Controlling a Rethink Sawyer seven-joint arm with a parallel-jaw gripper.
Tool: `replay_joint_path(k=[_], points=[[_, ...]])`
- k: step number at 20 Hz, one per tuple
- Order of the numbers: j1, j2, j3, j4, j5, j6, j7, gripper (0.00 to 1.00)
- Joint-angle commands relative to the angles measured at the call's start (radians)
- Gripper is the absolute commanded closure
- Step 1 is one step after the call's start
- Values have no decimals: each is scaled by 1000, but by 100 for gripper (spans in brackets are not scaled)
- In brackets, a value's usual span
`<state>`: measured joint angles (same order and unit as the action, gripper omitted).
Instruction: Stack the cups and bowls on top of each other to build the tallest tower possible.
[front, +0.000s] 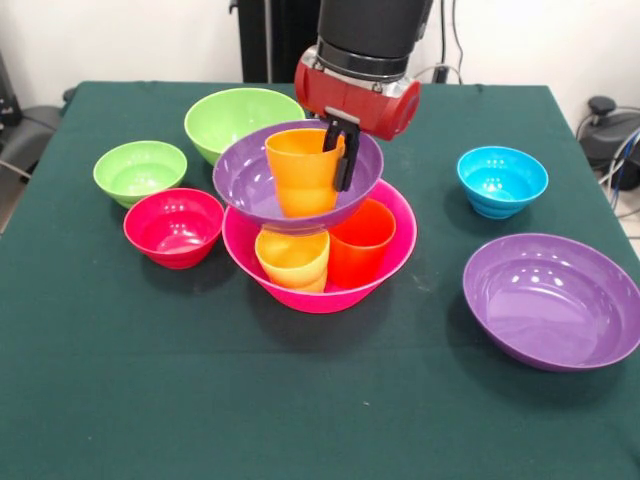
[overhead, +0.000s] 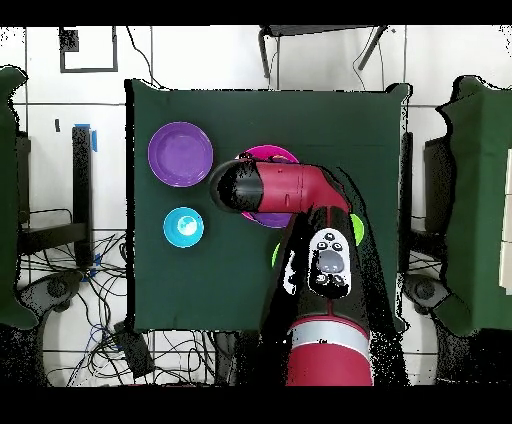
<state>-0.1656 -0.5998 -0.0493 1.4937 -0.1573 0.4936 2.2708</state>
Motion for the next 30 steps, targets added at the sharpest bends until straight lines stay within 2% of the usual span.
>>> replay_joint_path(k=[1,14,20,30], points=[[23,43,35,-82,33,105,78,100],[45,36,27,-54,57,90,92,100],[88,29,0,-23,102,108,149,100],[109,28,-11,2,168,110,138,100]])
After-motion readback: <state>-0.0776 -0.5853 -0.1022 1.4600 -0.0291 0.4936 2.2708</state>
